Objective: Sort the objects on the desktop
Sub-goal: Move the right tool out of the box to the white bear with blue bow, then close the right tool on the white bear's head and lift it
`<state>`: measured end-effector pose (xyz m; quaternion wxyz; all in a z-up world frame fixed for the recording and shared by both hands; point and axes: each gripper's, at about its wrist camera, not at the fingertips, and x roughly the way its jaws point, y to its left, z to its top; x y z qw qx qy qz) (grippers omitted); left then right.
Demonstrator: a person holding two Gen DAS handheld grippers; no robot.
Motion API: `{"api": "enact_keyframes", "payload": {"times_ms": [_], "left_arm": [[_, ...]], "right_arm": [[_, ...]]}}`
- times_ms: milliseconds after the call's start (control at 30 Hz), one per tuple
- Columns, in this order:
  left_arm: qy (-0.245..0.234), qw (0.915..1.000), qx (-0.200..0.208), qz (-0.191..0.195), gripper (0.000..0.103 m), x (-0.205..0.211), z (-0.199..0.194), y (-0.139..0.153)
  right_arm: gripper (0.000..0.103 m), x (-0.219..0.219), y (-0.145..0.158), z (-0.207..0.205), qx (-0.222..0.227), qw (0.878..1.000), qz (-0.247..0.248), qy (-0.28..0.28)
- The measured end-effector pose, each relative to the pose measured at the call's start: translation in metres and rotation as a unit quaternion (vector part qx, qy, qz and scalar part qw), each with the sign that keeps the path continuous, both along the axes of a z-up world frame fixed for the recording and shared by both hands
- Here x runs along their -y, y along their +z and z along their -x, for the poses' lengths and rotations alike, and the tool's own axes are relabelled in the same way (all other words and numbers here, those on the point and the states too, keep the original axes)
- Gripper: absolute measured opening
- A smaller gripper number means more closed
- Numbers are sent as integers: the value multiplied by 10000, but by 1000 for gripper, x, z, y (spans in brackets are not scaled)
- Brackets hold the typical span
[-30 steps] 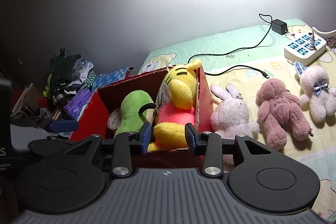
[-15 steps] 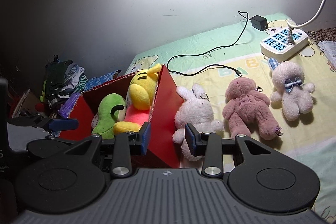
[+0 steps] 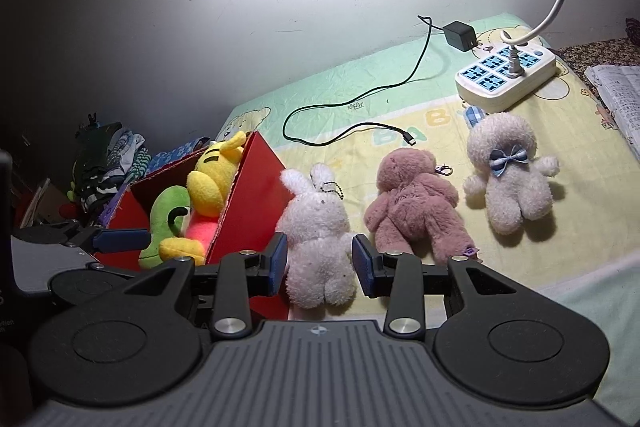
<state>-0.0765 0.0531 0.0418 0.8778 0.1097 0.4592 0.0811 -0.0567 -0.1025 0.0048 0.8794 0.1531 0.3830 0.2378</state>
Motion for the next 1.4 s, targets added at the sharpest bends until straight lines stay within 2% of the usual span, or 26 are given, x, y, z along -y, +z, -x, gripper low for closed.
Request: {"api": "enact_keyframes", "payload": {"times_ms": [400, 533, 700, 833, 967, 1133, 1233, 1267, 1400], "left_arm": [[-245, 9993, -287, 33, 100, 45, -30, -23], [-410, 9985, -334, 154, 100, 59, -42, -32], [-657, 9942, -319, 789, 99, 68, -61, -43], [-845, 9902, -250, 1088, 95, 76, -74, -50], [-1050, 9824, -228, 1528, 90, 85, -91, -55], [-1264, 9721, -217, 1962, 85, 97, -116, -65], [-1353, 9634, -269, 2299, 84, 103, -133, -74], [-1364, 9623, -269, 2336, 84, 105, -138, -77], [-1375, 9624, -345, 2316, 84, 113, -156, -92]], "right_arm": [[40, 48, -20, -22, -320, 9991, -92, -254], [40, 65, -28, -30, -423, 9982, -117, -399], [40, 85, -39, -48, -587, 9964, -208, -575], [40, 101, -46, -64, -706, 9944, -301, -723], [40, 114, -50, -81, -736, 9931, -316, -861], [41, 135, -58, -105, -861, 9891, -572, -1049], [47, 147, -70, -122, -1045, 9836, -884, -1177], [51, 151, -76, -128, -1167, 9807, -1029, -1184], [52, 156, -90, -142, -1348, 9761, -1171, -1238]]}}
